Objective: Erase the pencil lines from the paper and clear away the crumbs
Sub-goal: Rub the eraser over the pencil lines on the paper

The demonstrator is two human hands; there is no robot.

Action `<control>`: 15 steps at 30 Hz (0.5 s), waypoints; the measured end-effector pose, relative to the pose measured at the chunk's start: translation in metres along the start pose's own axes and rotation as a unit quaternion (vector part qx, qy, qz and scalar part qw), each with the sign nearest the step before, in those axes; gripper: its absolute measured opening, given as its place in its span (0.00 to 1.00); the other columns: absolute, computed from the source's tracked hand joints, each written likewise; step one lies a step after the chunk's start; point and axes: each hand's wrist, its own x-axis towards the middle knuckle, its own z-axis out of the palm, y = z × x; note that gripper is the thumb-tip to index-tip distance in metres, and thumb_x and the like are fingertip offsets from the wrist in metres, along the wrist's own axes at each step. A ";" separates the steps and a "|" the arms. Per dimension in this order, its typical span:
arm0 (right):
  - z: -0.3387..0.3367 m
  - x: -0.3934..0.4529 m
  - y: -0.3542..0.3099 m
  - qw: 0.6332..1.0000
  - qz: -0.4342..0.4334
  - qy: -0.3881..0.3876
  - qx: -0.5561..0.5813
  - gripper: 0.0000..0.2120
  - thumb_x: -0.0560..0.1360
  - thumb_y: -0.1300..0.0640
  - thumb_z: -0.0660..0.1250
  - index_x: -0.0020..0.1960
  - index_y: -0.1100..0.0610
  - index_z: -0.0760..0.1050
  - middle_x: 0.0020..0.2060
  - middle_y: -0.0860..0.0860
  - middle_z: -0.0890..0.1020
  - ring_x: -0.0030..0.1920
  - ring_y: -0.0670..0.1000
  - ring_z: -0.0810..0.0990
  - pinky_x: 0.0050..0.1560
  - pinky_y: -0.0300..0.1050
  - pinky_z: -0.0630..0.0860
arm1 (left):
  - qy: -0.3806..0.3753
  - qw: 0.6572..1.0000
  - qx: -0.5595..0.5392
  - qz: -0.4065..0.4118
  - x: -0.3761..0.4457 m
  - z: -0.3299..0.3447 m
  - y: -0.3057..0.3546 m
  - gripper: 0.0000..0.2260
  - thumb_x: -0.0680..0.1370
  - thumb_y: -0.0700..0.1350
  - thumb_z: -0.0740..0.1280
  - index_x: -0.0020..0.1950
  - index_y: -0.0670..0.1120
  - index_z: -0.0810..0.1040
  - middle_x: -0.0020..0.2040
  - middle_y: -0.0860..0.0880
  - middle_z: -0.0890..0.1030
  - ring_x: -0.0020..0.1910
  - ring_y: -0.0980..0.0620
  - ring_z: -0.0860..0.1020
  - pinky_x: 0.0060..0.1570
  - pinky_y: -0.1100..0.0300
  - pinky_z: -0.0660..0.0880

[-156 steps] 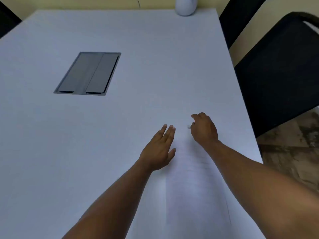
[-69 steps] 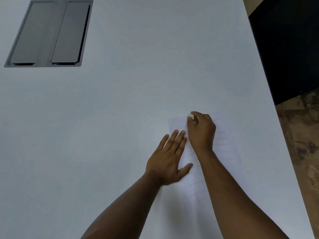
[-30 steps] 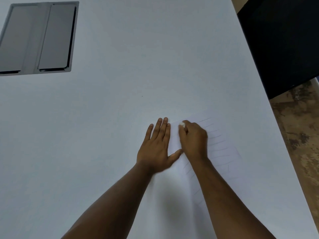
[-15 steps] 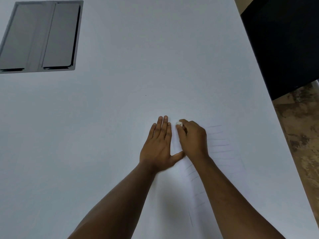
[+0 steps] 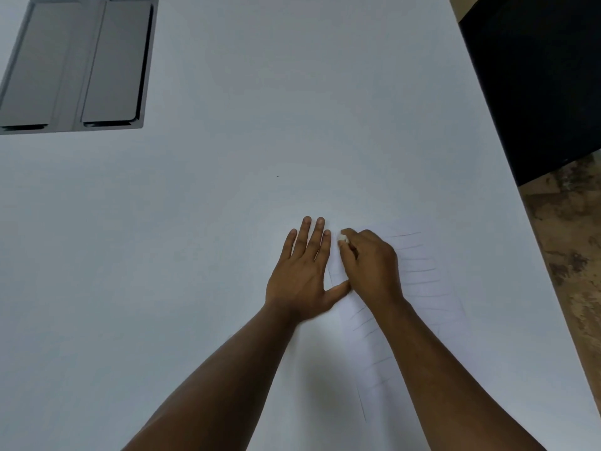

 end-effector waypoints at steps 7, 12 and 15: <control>0.004 -0.003 -0.010 1.000 0.001 -0.016 0.023 0.10 0.81 0.56 0.65 0.56 0.59 0.82 0.44 0.53 0.84 0.43 0.49 0.81 0.44 0.39 0.76 | -0.002 1.000 0.008 0.003 0.000 0.001 -0.001 0.45 0.79 0.74 0.48 0.84 0.42 0.49 0.85 0.43 0.43 0.83 0.46 0.37 0.82 0.44 0.43; -0.006 0.004 0.003 0.994 0.086 0.055 0.044 0.09 0.82 0.57 0.64 0.52 0.58 0.82 0.39 0.51 0.81 0.39 0.48 0.78 0.40 0.37 0.74 | -0.023 1.000 0.013 -0.012 -0.001 -0.003 0.003 0.46 0.79 0.74 0.45 0.84 0.42 0.46 0.84 0.44 0.40 0.82 0.46 0.34 0.82 0.45 0.42; -0.017 -0.001 0.011 0.984 0.131 0.086 0.085 0.08 0.81 0.56 0.64 0.51 0.57 0.82 0.37 0.49 0.80 0.38 0.46 0.77 0.40 0.32 0.73 | -0.026 1.000 0.008 -0.016 -0.001 -0.004 0.003 0.46 0.80 0.74 0.46 0.84 0.42 0.43 0.84 0.45 0.37 0.82 0.47 0.33 0.82 0.46 0.40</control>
